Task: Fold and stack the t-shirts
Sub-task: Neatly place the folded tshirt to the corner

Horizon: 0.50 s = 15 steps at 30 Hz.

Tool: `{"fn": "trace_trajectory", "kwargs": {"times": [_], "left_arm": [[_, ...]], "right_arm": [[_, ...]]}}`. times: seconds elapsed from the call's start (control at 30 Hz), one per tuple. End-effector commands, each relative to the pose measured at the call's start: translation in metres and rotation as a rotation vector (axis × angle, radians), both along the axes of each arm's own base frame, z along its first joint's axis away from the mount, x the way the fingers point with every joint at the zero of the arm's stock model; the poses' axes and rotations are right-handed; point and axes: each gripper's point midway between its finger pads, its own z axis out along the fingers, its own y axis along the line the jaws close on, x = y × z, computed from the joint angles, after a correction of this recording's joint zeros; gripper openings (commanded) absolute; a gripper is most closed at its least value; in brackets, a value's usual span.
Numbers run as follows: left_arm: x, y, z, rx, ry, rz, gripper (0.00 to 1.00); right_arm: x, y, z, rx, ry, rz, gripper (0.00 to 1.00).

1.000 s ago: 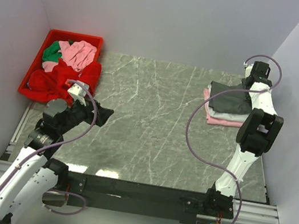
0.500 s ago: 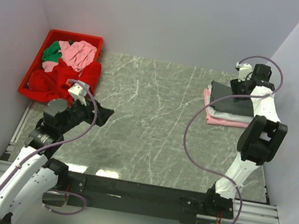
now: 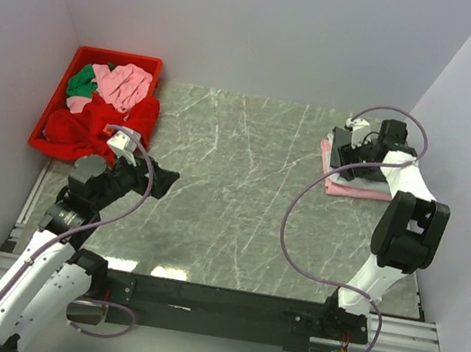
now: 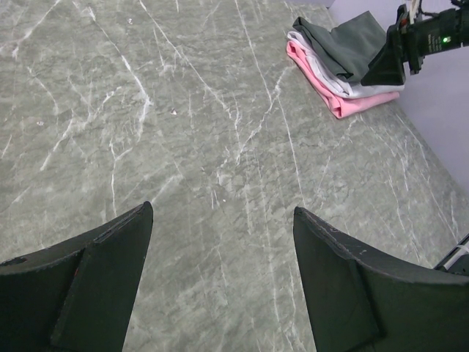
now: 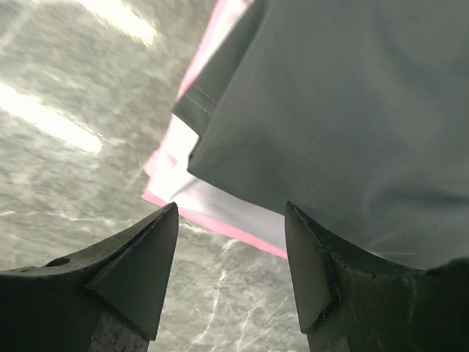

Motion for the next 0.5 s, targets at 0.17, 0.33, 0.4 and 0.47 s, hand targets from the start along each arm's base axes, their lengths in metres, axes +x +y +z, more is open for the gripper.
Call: {"fn": "trace_trajectory", "kwargs": {"times": [0.17, 0.33, 0.4, 0.47], "left_arm": [[0.001, -0.001, 0.013, -0.009, -0.031, -0.006, 0.82], [0.000, -0.001, 0.013, -0.012, -0.030, -0.007, 0.83], [0.000, -0.001, 0.013, -0.013, -0.031, -0.005, 0.82], [0.000, -0.001, 0.013, -0.015, -0.030, -0.005, 0.82]], "right_arm": [[0.013, -0.009, -0.006, -0.116, -0.068, -0.026, 0.67], [0.021, -0.006, -0.015, -0.187, -0.081, -0.048, 0.68], [0.025, -0.007, -0.017, -0.211, -0.103, -0.062, 0.68], [0.029, -0.008, -0.018, -0.231, -0.112, -0.081, 0.69]]}}
